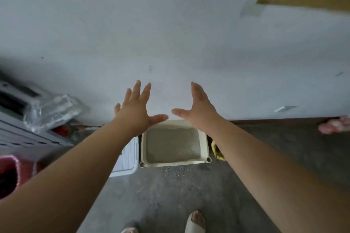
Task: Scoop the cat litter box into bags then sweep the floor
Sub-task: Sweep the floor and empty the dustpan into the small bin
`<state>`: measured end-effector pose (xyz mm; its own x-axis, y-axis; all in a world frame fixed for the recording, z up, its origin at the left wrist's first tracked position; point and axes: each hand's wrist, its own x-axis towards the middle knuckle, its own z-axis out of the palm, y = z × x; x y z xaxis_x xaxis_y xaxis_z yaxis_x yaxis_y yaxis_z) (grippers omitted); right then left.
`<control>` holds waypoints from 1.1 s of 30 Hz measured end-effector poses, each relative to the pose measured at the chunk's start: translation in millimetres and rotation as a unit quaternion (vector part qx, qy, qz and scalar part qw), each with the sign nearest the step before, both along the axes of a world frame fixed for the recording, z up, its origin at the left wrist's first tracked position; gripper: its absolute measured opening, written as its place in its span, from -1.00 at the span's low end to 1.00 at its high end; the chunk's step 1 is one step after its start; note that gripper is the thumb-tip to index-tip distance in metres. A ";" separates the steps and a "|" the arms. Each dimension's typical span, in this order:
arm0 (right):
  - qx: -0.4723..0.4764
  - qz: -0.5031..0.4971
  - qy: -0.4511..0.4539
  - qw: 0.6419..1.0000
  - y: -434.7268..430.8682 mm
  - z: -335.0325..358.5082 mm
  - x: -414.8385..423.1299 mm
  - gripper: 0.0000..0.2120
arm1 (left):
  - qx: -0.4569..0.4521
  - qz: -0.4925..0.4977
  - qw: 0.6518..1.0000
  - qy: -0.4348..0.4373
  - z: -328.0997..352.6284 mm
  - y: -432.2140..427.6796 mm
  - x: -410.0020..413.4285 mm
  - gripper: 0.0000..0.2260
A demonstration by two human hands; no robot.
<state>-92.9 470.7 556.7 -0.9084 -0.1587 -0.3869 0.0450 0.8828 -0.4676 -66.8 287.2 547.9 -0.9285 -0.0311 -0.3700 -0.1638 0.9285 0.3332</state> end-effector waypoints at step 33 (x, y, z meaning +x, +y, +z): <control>-0.099 -0.444 0.140 0.880 404.4 272.8 407.0 -0.19 | 0.056 -0.494 0.866 0.051 271.7 431.4 221.5 -0.07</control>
